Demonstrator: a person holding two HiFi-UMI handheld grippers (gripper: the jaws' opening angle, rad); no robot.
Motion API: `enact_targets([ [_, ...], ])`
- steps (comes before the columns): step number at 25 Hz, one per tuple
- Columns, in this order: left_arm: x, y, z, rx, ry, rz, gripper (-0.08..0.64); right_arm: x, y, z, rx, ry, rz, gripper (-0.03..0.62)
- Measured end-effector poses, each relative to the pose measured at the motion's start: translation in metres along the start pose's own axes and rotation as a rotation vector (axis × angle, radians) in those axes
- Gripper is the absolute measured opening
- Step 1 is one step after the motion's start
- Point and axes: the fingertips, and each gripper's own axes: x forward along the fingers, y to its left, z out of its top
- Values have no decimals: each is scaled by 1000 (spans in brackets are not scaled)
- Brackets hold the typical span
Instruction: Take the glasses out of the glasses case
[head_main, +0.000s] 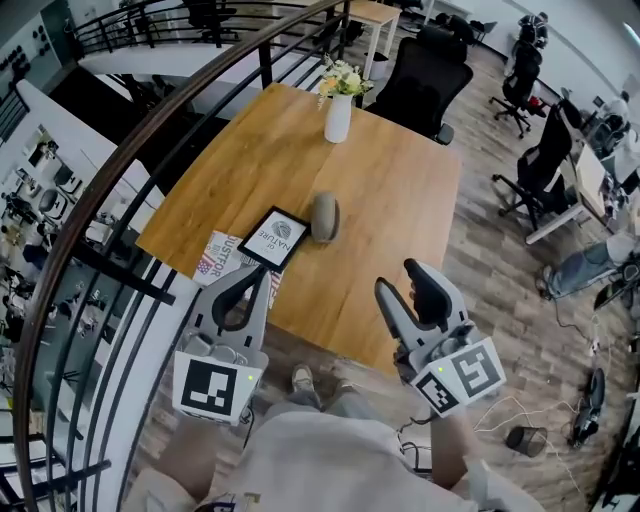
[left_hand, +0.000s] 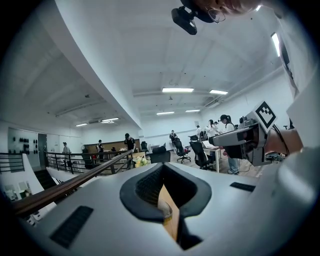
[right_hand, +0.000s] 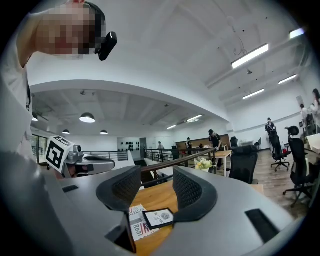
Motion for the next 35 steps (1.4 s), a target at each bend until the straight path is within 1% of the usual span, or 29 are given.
enact_targets([
  [3,20,11,2,-3,4,1,15,17,-14,0,6,11,-1,222],
  [10,50,5,-5,-11,24,20,15,31,-44,-20,15,46,27,221],
  [17,110,10,-18,-5,65,23,16,70,-88,-40,7,94,43,221],
  [18,120,10,-20,0,63,20,17,76,-95,-43,3,101,46,221],
  [21,154,11,-32,56,41,-5,17,94,-115,-54,4,119,48,221],
  [24,187,12,-51,42,61,-23,17,113,-136,-73,23,145,47,221],
  [28,225,10,-85,13,120,-33,17,136,-161,-108,45,199,49,221],
  [31,245,8,-118,-4,180,-37,17,152,-175,-138,56,245,47,219],
  [35,269,5,-168,-37,259,-48,17,181,-191,-180,64,301,64,218],
])
